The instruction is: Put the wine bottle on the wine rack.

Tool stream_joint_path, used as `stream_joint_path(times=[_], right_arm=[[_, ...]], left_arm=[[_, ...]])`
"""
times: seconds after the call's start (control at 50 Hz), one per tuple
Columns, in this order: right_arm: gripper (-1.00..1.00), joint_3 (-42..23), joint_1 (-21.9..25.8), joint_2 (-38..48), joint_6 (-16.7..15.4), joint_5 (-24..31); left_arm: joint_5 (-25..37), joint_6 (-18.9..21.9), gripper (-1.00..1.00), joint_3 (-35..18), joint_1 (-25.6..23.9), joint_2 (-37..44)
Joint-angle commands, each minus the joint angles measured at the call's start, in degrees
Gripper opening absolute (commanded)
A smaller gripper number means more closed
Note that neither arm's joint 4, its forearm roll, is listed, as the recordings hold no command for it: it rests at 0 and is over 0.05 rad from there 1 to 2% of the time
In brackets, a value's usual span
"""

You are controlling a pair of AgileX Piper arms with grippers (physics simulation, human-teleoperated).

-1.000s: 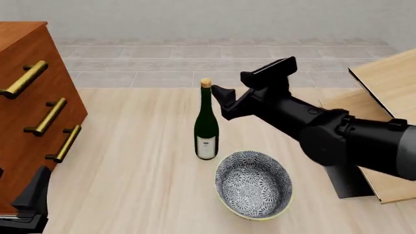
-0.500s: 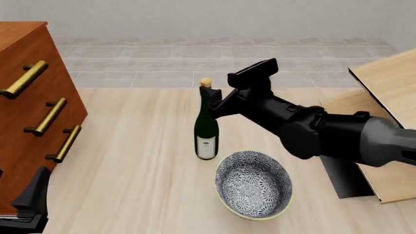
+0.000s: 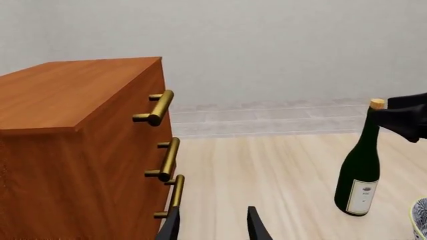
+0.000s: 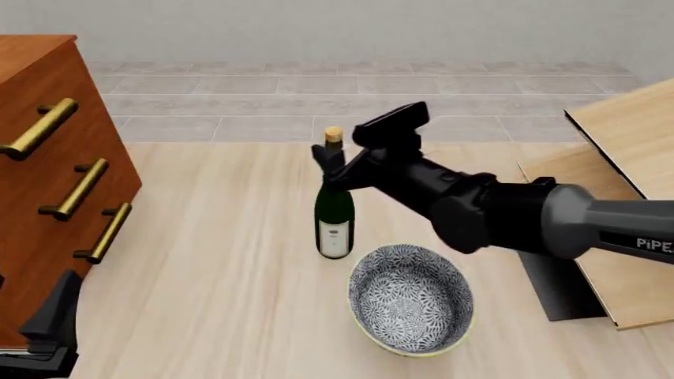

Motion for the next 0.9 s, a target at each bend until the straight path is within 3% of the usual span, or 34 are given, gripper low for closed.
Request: stream_joint_path(times=[0.02,0.72,0.74,0.9], right_arm=[[1.00,-1.5,0.4,2.6,0.2,-0.6],[1.00,-3.5,0.0,5.2,1.6,-0.7],[-1.00,-3.6,-0.1,5.2,1.6,-0.7],[-1.00,-3.5,-0.3,5.0,2.0,-0.5]], left_arm=[[0.0,-0.1,1.00,0.0,0.1,0.0],[-0.2,0.2,1.00,-0.4,1.0,0.0],[-0.3,0.2,1.00,-0.4,1.0,0.0],[-0.3,0.1,1.00,-0.2,1.0,0.0]])
